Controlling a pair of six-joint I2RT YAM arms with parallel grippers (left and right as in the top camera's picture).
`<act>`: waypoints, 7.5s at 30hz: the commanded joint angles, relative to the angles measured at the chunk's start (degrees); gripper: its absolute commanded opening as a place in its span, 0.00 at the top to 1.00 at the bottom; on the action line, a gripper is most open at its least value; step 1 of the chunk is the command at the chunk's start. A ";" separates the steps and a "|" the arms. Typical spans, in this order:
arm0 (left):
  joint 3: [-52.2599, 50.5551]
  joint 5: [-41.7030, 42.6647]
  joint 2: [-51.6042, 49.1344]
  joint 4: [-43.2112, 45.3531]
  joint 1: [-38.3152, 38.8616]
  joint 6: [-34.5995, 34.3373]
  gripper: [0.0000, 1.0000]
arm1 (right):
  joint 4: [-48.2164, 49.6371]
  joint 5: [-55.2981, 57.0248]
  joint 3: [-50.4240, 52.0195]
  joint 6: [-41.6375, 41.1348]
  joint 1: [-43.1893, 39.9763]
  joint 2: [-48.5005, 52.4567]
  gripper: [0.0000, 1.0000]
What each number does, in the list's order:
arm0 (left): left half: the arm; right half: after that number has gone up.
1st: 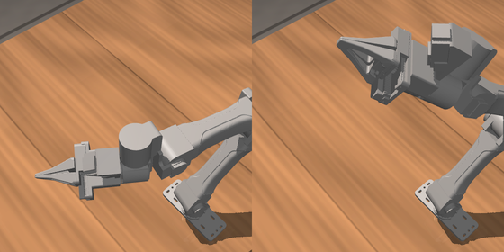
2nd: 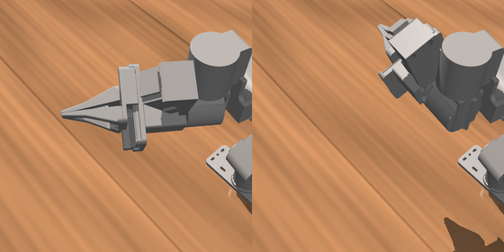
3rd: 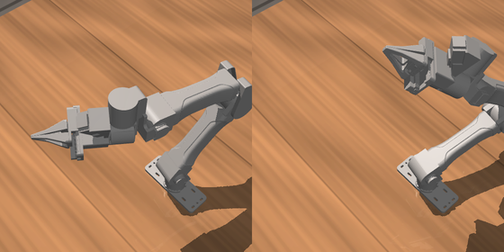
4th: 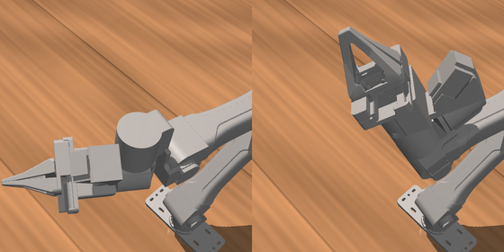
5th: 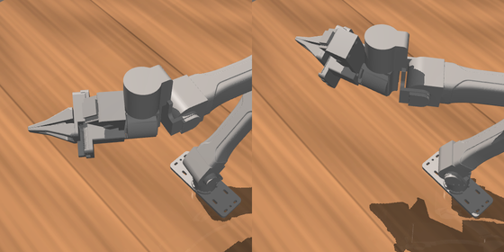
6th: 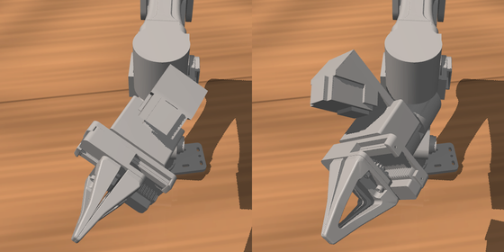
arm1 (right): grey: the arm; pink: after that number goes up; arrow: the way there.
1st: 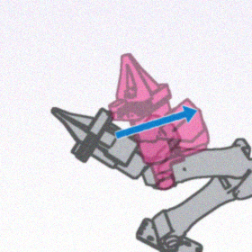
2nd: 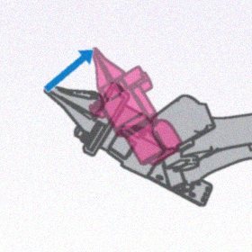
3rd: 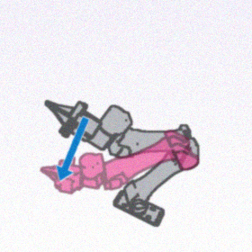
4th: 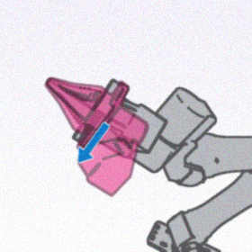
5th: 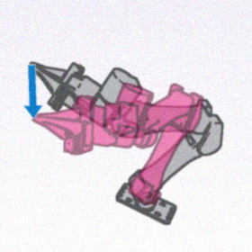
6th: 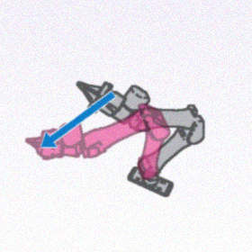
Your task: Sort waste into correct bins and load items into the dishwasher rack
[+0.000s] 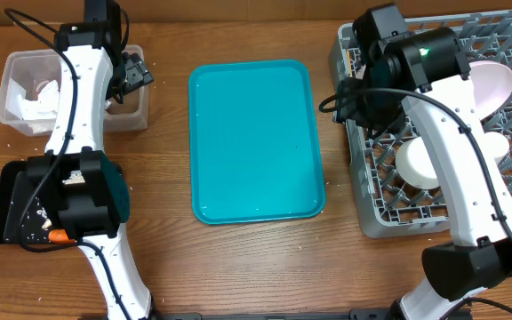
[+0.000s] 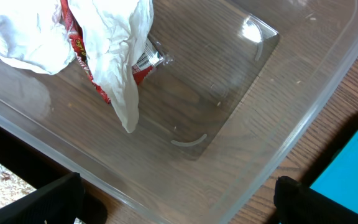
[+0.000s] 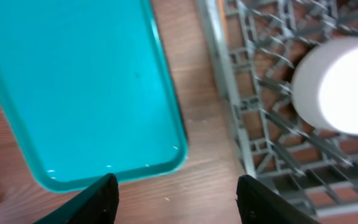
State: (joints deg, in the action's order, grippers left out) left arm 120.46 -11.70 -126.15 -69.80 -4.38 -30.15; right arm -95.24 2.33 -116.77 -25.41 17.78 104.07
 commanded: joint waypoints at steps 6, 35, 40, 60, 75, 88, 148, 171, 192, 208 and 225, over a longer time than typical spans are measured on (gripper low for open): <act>1.20 0.22 0.35 0.02 -0.09 -1.38 0.00 | -1.25 9.79 9.35 -10.38 4.17 -8.46 0.34; 1.20 0.22 0.35 0.02 -0.11 -1.38 0.00 | 24.46 18.84 51.32 -30.34 31.82 -41.90 0.00; 1.20 0.22 0.37 0.02 -0.09 -1.38 0.00 | 23.37 18.56 51.80 -29.66 36.24 -41.33 0.00; 1.20 0.22 0.35 0.02 -0.09 -1.38 0.00 | 30.36 16.33 53.29 -23.21 31.56 -48.33 0.00; 1.20 0.22 0.35 0.02 -0.11 -1.38 0.00 | 72.96 -17.49 86.93 3.39 -6.82 -74.47 0.00; 1.20 0.22 0.35 0.02 -0.09 -1.38 0.00 | 90.20 -16.11 112.54 3.34 -15.85 -101.20 0.00; 1.20 0.22 0.35 0.02 -0.15 -1.38 0.00 | 90.60 -0.68 116.30 26.56 -23.47 -103.95 0.00; 1.20 0.22 0.35 -0.02 0.39 -1.36 0.00 | 90.60 -0.70 116.30 26.53 -23.50 -103.91 0.00; 1.20 0.22 4.50 0.02 0.85 -1.38 0.00 | 90.60 -0.70 116.30 26.53 -23.50 -103.91 0.00; 1.07 0.20 26.58 -0.02 2.27 -1.38 0.00 | 90.60 -0.70 116.30 26.53 -23.50 -103.91 0.00; -33.90 5.22 47.19 10.19 2.16 12.48 0.00 | 90.60 -0.70 116.30 26.53 -23.50 -103.91 0.00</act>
State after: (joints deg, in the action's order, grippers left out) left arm 96.57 -10.90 -83.66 -64.58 -1.98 -24.86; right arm -5.10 0.91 -1.06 0.78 -5.54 0.84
